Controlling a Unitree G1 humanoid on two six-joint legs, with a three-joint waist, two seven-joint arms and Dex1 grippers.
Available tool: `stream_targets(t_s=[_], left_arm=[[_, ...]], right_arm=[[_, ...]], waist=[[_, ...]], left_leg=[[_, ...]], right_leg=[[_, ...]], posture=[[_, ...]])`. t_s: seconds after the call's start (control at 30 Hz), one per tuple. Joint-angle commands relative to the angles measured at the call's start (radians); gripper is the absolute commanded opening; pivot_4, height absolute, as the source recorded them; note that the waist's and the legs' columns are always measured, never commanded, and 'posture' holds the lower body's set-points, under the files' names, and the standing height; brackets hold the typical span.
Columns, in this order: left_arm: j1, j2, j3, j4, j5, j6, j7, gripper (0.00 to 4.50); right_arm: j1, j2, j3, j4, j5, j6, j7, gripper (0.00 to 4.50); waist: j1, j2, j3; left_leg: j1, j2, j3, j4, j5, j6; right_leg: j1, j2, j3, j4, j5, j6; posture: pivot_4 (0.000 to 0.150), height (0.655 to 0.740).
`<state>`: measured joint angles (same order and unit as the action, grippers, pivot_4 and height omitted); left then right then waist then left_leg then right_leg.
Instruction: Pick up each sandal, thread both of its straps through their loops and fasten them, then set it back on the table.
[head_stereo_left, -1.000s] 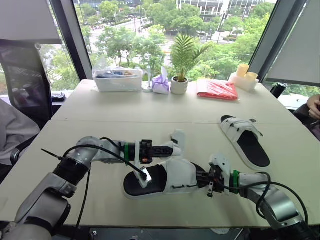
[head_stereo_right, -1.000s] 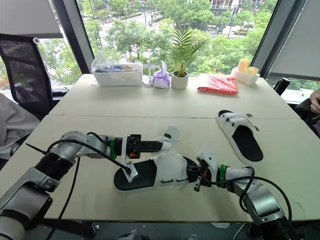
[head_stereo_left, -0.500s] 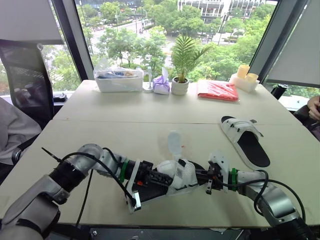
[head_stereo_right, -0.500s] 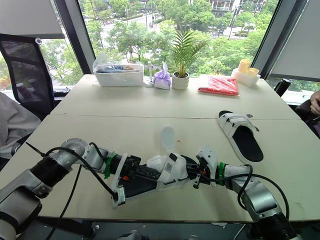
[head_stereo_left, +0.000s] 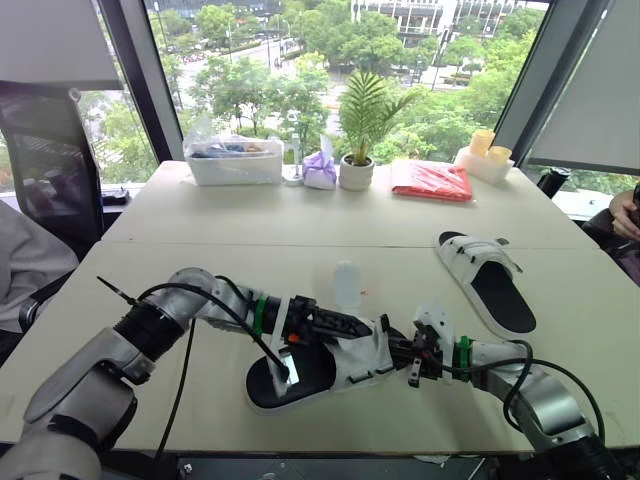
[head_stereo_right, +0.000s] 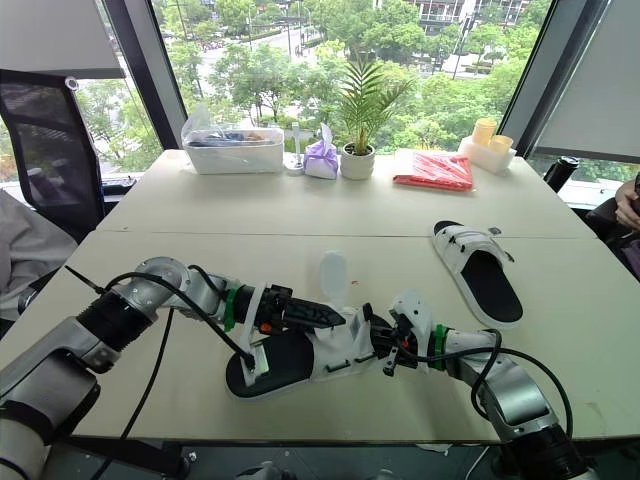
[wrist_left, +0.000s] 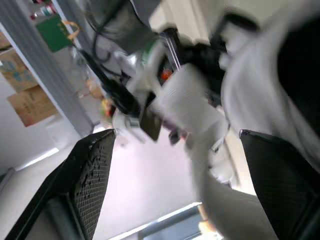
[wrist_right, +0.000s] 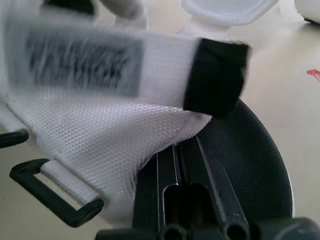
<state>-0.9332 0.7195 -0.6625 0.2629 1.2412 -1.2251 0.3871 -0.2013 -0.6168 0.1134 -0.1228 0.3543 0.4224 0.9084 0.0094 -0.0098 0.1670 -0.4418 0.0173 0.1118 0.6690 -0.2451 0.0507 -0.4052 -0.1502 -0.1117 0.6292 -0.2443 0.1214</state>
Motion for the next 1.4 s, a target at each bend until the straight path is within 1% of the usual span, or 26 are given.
stream_targets(t_s=[0.03, 0.07, 0.1, 0.2, 0.27, 0.33, 0.37, 0.43, 0.47, 0.5, 0.53, 0.57, 0.6, 0.63, 0.67, 0.73, 0.83, 0.87, 0.93, 1.07, 1.13, 1.2, 1.23, 1.33, 1.4], left_arm=[[-0.003, 0.048, -0.011, 0.083, -0.288, -0.066, -0.171, 3.83], [-0.006, 0.057, -0.007, 0.09, -0.338, -0.068, -0.208, 3.83], [-0.009, 0.07, -0.008, 0.095, -0.418, -0.062, -0.256, 3.83], [-0.004, 0.114, -0.002, 0.083, -0.601, -0.025, -0.4, 3.83], [0.009, 0.145, -0.003, 0.08, -0.722, 0.033, -0.516, 3.83], [0.028, 0.164, -0.008, 0.088, -0.897, 0.136, -0.663, 3.83], [0.052, 0.168, -0.003, 0.07, -1.049, 0.251, -0.777, 3.83], [0.09, 0.169, 0.021, 0.024, -1.262, 0.435, -0.951, 3.83], [0.117, 0.179, 0.054, -0.07, -1.483, 0.686, -1.061, 3.83], [0.131, 0.215, 0.074, -0.169, -1.678, 0.923, -1.179, 3.83], [0.141, 0.253, 0.094, -0.257, -1.839, 1.12, -1.286, 3.83], [0.149, 0.296, 0.114, -0.331, -1.958, 1.279, -1.38, 3.83], [0.158, 0.344, 0.129, -0.385, -2.032, 1.387, -1.465, 3.83], [0.172, 0.384, 0.149, -0.423, -2.077, 1.468, -1.538, 3.83], [0.183, 0.408, 0.167, -0.447, -2.095, 1.527, -1.589, 3.83], [0.203, 0.421, 0.199, -0.466, -2.088, 1.593, -1.655, 3.83], [0.224, 0.396, 0.253, -0.479, -2.081, 1.674, -1.693, 3.83], [0.221, 0.379, 0.278, -0.467, -2.106, 1.725, -1.691, 3.83], [0.202, 0.323, 0.327, -0.415, -2.118, 1.795, -1.657, 3.83], [0.107, 0.168, 0.407, -0.207, -2.044, 1.847, -1.561, 3.83], [0.051, 0.103, 0.447, -0.109, -2.048, 1.914, -1.524, 3.83], [0.012, 0.039, 0.474, -0.018, -2.041, 1.958, -1.509, 4.4], [0.008, 0.016, 0.475, 0.004, -2.032, 1.973, -1.517, 4.47], [-0.005, -0.053, 0.477, 0.073, -1.991, 2.018, -1.497, 4.47], [-0.012, -0.088, 0.484, 0.116, -1.986, 2.058, -1.518, 4.47]], right_arm=[[0.012, 0.001, 0.017, 0.055, -0.051, 0.015, -0.031, 0.0], [0.012, 0.002, 0.016, 0.057, -0.052, 0.014, -0.031, 0.0], [0.011, 0.003, 0.017, 0.061, -0.054, 0.012, -0.031, 0.0], [0.006, 0.008, 0.019, 0.07, -0.058, 0.007, -0.03, 0.0], [0.002, 0.011, 0.021, 0.075, -0.061, 0.003, -0.029, 0.0], [0.0, 0.012, 0.021, 0.079, -0.064, 0.0, -0.026, 0.0], [-0.001, 0.012, 0.022, 0.079, -0.065, -0.001, -0.026, 0.0], [-0.001, 0.012, 0.024, 0.081, -0.067, -0.003, -0.025, 0.0], [0.0, 0.013, 0.026, 0.081, -0.068, -0.005, -0.026, 0.0], [0.001, 0.014, 0.029, 0.081, -0.069, -0.005, -0.025, 0.0], [0.001, 0.014, 0.03, 0.08, -0.068, -0.005, -0.023, 0.0], [0.001, 0.014, 0.031, 0.079, -0.067, -0.006, -0.022, 0.0], [0.0, 0.014, 0.032, 0.08, -0.067, -0.006, -0.022, 0.0], [-0.002, 0.014, 0.034, 0.083, -0.068, -0.007, -0.021, 0.0], [-0.005, 0.014, 0.035, 0.087, -0.069, -0.009, -0.02, 0.0], [-0.012, 0.013, 0.036, 0.094, -0.07, -0.011, -0.018, 0.0], [-0.021, 0.012, 0.036, 0.103, -0.071, -0.014, -0.015, 0.0], [-0.024, 0.011, 0.037, 0.106, -0.072, -0.015, -0.014, 0.0], [-0.027, 0.011, 0.039, 0.11, -0.073, -0.017, -0.013, 0.0], [-0.028, 0.011, 0.044, 0.114, -0.076, -0.02, -0.011, 0.0], [-0.032, 0.013, 0.047, 0.117, -0.077, -0.02, -0.012, 0.0], [-0.038, 0.017, 0.052, 0.121, -0.077, -0.019, -0.013, 0.0], [-0.041, 0.017, 0.056, 0.122, -0.078, -0.021, -0.011, 0.0], [-0.051, 0.019, 0.061, 0.129, -0.08, -0.024, -0.011, 0.0], [-0.057, 0.021, 0.063, 0.133, -0.081, -0.025, -0.012, 0.0]], waist=[[0.0, 0.0, 0.0], [0.001, 0.0, 0.0], [0.001, 0.0, 0.0], [0.001, 0.0, 0.0], [-0.001, 0.0, 0.0], [-0.002, 0.0, 0.0], [-0.002, 0.0, 0.0], [-0.003, 0.0, 0.0], [-0.004, 0.0, 0.0], [-0.005, 0.0, 0.0], [-0.008, -0.001, 0.0], [-0.012, -0.001, 0.0], [-0.018, -0.001, 0.0], [-0.022, -0.001, 0.0], [-0.023, 0.0, 0.0], [-0.021, 0.0, 0.0], [-0.018, 0.0, 0.0], [-0.018, 0.0, 0.0], [-0.017, 0.0, 0.0], [-0.018, -0.001, 0.0], [-0.019, -0.001, 0.0], [-0.021, -0.001, 0.0], [-0.021, -0.001, 0.0], [-0.022, -0.001, 0.0], [-0.022, -0.001, 0.0]], left_leg=[[0.0, 0.0, 0.0, 0.0, 0.0, 0.0], [0.0, 0.0, 0.0, 0.0, 0.0, 0.0], [0.0, 0.0, 0.0, 0.0, 0.0, 0.0], [0.0, 0.0, 0.0, 0.001, 0.0, 0.0], [0.0, 0.0, 0.0, 0.001, 0.0, -0.001], [0.0, 0.0, 0.0, 0.001, 0.001, -0.001], [0.001, 0.0, 0.0, 0.001, 0.001, -0.001], [0.001, 0.0, 0.0, 0.001, 0.001, -0.001], [0.001, 0.0, 0.0, 0.001, 0.001, -0.001], [0.001, 0.0, -0.001, 0.001, 0.001, -0.002], [0.001, 0.0, -0.001, 0.001, 0.001, -0.002], [0.0, 0.001, -0.002, 0.001, 0.001, -0.002], [0.0, 0.001, -0.002, 0.001, 0.002, -0.003], [0.0, 0.0, -0.003, 0.001, 0.002, -0.003], [0.0, 0.0, -0.003, 0.001, 0.002, -0.003], [0.002, -0.001, -0.003, 0.0, 0.002, -0.003], [0.006, -0.001, -0.003, 0.0, 0.002, -0.004], [0.006, -0.001, -0.003, 0.0, 0.002, -0.005], [0.006, -0.001, -0.004, 0.0, 0.001, -0.006], [0.006, -0.001, -0.004, 0.0, 0.003, -0.004], [0.006, -0.001, -0.004, 0.0, 0.003, -0.004], [0.006, -0.001, -0.004, 0.0, 0.003, -0.004], [0.006, -0.001, -0.004, 0.0, 0.003, -0.005], [0.007, -0.001, -0.003, -0.001, 0.005, -0.007], [0.007, -0.001, -0.004, -0.001, 0.005, -0.008]], right_leg=[[0.0, 0.0, 0.0, 0.0, 0.0, 0.0], [0.0, 0.0, 0.0, 0.0, 0.0, 0.0], [0.0, 0.0, 0.0, 0.0, 0.0, 0.0], [0.0, 0.0, 0.0, 0.0, 0.0, 0.0], [0.0, 0.0, 0.0, 0.0, 0.0, 0.0], [0.0, 0.0, 0.0, 0.001, 0.0, 0.0], [0.001, 0.0, 0.0, 0.001, 0.0, 0.0], [0.001, 0.0, 0.0, 0.001, 0.0, 0.0], [0.001, 0.0, 0.0, 0.001, 0.0, 0.0], [0.001, 0.0, 0.0, 0.001, 0.0, 0.0], [0.001, 0.0, 0.0, 0.001, 0.0, 0.0], [0.001, 0.001, 0.0, 0.001, 0.0, 0.0], [0.001, 0.001, 0.0, 0.001, 0.0, 0.0], [0.001, 0.001, 0.0, 0.001, -0.001, 0.0], [0.002, 0.001, 0.0, 0.001, -0.001, 0.0], [0.003, 0.001, 0.0, 0.0, -0.001, 0.001], [0.004, 0.002, 0.0, -0.001, -0.003, -0.003], [0.004, 0.002, 0.0, -0.001, -0.004, -0.004], [0.004, 0.001, 0.0, -0.002, -0.004, -0.004], [0.004, 0.002, 0.0, -0.001, -0.004, -0.004], [0.008, 0.002, 0.0, 0.0, -0.002, -0.001], [0.009, 0.002, 0.0, 0.0, -0.002, -0.001], [0.009, 0.002, 0.0, 0.0, -0.002, -0.001], [0.009, 0.002, 0.0, 0.0, -0.002, 0.0], [0.009, 0.002, 0.0, 0.0, -0.002, 0.0]], posture=[[0.15, 0.74], [0.15, 0.74], [0.15, 0.74], [0.15, 0.74], [0.15, 0.74], [0.15, 0.74], [0.15, 0.74], [0.15, 0.74], [0.15, 0.74], [0.15, 0.74], [0.15, 0.74], [0.15, 0.74], [0.15, 0.74], [0.15, 0.74], [0.15, 0.74], [0.15, 0.74], [0.15, 0.74], [0.15, 0.74], [0.15, 0.74], [0.15, 0.74], [0.15, 0.74], [0.15, 0.74], [0.15, 0.74], [0.15, 0.74], [0.15, 0.74]])
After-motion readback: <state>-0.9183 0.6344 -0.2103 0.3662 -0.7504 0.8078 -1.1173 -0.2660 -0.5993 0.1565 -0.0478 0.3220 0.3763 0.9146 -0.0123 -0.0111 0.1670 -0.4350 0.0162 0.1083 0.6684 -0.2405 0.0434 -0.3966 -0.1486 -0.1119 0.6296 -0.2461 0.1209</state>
